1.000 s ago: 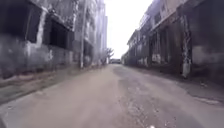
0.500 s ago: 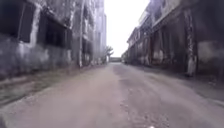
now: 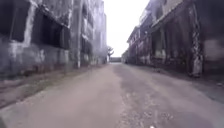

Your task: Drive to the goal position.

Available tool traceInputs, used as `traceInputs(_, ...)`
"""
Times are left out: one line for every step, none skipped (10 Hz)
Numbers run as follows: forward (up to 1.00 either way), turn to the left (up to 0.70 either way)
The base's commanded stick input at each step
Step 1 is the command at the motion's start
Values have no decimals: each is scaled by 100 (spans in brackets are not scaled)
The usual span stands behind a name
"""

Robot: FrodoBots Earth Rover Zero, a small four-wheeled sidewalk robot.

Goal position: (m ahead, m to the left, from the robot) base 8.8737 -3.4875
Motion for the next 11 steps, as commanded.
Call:
traceInputs(50,0)
traceInputs(50,0)
traceInputs(50,0)
traceInputs(50,0)
traceInputs(50,0)
traceInputs(50,0)
traceInputs(50,0)
traceInputs(50,0)
traceInputs(50,0)
traceInputs(50,0)
traceInputs(50,0)
